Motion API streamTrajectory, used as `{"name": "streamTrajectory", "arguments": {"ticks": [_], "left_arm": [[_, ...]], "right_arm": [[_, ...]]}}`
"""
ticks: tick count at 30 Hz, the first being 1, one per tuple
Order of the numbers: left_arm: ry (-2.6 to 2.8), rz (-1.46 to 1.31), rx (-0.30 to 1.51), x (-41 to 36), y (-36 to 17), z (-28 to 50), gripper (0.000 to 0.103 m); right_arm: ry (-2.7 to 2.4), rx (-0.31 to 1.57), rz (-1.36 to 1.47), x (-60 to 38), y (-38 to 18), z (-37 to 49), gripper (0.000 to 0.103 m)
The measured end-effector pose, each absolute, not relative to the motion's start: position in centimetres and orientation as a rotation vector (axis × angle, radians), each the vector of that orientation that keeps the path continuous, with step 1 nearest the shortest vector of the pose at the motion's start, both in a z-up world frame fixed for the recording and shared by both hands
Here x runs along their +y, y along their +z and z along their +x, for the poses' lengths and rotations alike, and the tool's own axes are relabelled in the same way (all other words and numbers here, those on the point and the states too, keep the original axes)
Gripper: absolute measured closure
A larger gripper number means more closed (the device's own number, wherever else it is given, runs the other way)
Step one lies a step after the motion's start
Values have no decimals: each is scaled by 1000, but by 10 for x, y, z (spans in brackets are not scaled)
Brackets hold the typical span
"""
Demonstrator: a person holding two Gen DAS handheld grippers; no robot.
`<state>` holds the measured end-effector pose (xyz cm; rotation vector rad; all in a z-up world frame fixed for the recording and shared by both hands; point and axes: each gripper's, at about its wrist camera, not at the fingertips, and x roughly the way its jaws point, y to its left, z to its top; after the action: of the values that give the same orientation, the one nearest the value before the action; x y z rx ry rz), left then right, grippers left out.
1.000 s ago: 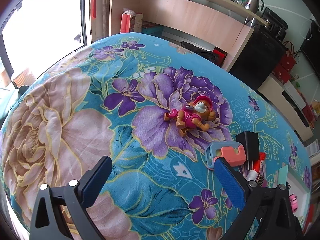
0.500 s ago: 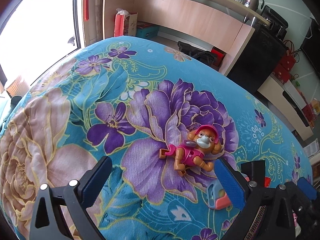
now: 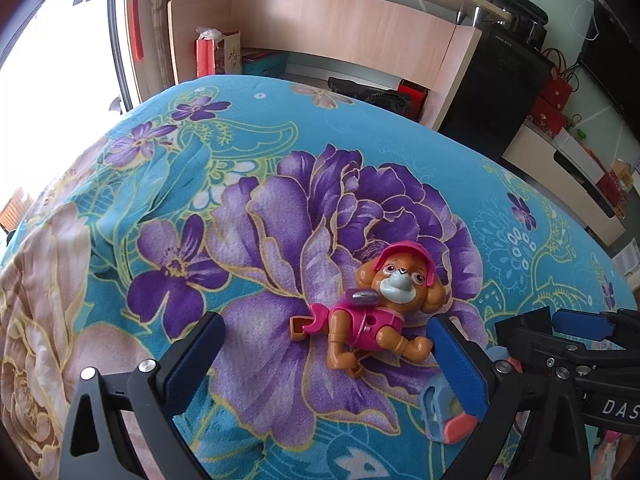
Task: Organize rigid objects
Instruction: 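Close the left tool on the pink toy dog while right tool grasps black charger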
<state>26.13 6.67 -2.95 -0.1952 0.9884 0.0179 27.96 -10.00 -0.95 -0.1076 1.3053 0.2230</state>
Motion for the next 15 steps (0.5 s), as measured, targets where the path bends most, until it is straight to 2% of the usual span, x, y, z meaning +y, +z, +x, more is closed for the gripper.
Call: {"name": "streamTrajectory", "arguments": {"ticks": [1,5,8,14,15], "left_arm": [[12,-199,987,67,-31,262,1],[12,-205,977,69,-33,264,3],[11,-194,971,69,-34,266,4],[41,-126,973,66,-37,269,22],[44,-116,972,66,-37,269,28]], "right_arm": [[219,1317,-107,-101,-13,281,40],[218,1325,-75,-103,-19,288,41],[213,1346,-95,-100,-28,292,48],[211,1331,-131,-95,-34,295,48],[211,1330,-130,-95,-34,295,49]]}}
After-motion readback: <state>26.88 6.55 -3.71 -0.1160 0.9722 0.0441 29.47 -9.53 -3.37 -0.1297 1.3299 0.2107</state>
